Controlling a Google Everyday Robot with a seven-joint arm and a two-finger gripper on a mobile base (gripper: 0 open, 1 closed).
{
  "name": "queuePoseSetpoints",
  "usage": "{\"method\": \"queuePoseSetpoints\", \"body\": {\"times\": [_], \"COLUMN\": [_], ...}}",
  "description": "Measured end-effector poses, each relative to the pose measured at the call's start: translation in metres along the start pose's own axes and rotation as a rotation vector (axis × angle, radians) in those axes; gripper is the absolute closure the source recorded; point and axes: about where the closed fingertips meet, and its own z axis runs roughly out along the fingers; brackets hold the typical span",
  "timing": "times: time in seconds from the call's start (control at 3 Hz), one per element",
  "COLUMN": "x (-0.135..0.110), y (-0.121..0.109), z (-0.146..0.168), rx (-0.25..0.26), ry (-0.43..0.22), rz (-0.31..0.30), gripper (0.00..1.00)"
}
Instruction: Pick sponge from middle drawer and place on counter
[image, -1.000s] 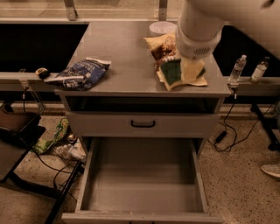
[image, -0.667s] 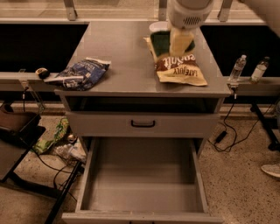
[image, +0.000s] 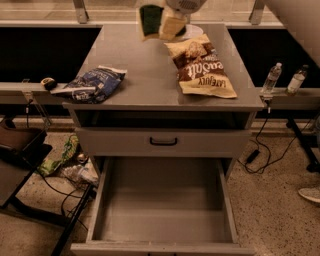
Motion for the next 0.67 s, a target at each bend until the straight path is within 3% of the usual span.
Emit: {"method": "queuePoseSetpoints", "body": {"times": [0.33, 0.67], "x": [-0.0233, -0.0232], "y": [0.0012, 0.0011], "z": [0.0405, 0.0407], "rx": [-0.016, -0.016], "ry": [-0.091, -0.091], "rz": [-0.047, -0.047], "gripper": [1.0, 1.0]}}
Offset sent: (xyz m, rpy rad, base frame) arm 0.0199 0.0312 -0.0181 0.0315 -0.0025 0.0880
